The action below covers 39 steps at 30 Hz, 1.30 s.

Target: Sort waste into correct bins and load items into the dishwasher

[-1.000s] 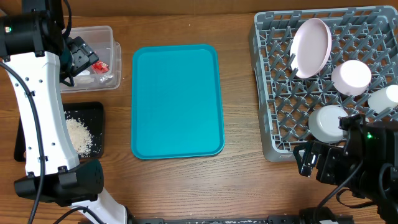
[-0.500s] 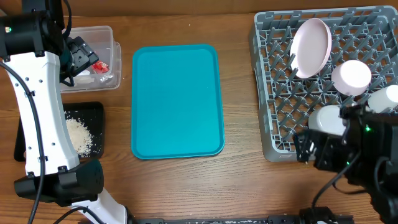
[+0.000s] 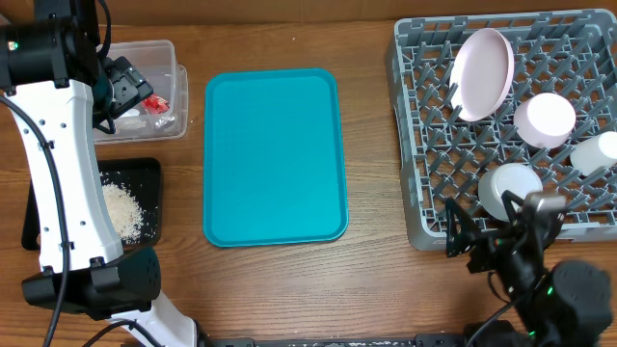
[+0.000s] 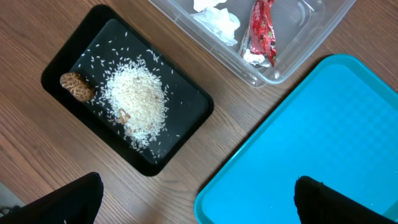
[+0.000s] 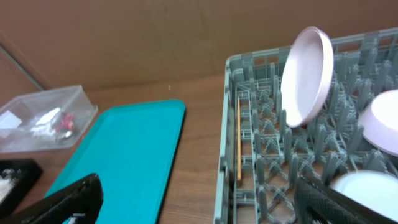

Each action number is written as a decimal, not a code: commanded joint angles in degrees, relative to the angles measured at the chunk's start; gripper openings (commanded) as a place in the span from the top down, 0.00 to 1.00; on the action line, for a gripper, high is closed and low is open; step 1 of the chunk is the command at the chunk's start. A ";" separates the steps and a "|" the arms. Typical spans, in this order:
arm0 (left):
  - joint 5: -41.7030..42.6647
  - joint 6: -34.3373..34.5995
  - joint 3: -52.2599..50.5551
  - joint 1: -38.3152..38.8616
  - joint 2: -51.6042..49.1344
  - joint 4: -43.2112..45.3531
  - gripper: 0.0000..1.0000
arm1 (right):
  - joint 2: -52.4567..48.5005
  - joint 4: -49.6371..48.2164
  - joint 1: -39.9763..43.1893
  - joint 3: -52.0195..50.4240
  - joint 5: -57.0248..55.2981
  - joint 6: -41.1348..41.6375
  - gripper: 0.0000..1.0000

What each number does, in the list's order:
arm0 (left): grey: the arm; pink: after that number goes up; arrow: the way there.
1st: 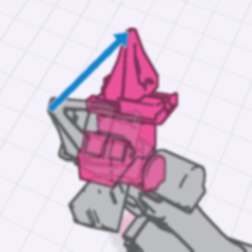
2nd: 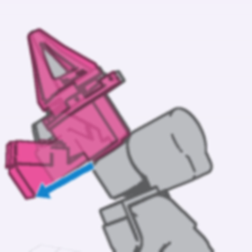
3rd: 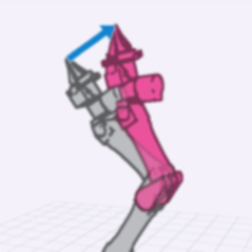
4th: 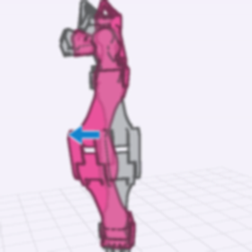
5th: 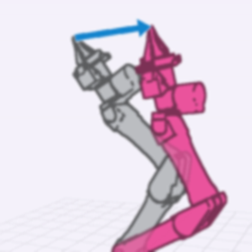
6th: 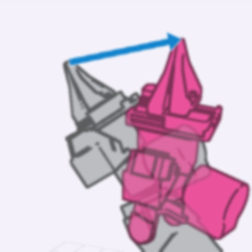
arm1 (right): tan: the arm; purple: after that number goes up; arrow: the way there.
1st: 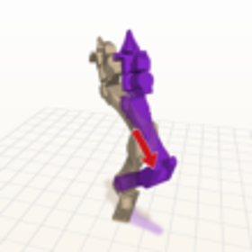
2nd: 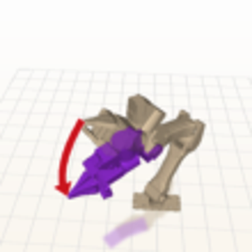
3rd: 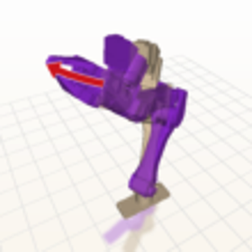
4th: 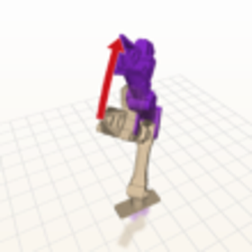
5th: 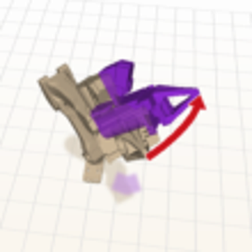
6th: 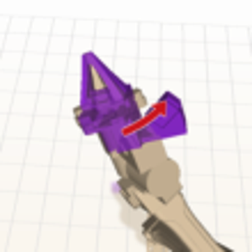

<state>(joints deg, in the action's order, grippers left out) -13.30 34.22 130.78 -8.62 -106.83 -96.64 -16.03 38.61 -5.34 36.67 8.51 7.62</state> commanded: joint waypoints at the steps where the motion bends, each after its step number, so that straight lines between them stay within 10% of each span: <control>1: 0.02 0.70 -0.39 0.07 1.09 0.00 0.00 | 5.86 -1.20 -0.15 -7.41 -0.76 -2.10 0.00; 19: 0.02 0.70 -0.39 0.07 1.09 0.00 0.00 | 15.89 -39.43 2.29 -36.33 -4.66 -1.64 0.00; 39: 0.02 0.70 -0.39 0.07 1.09 0.00 0.00 | 15.89 -33.81 8.79 -36.22 -8.46 -1.66 0.00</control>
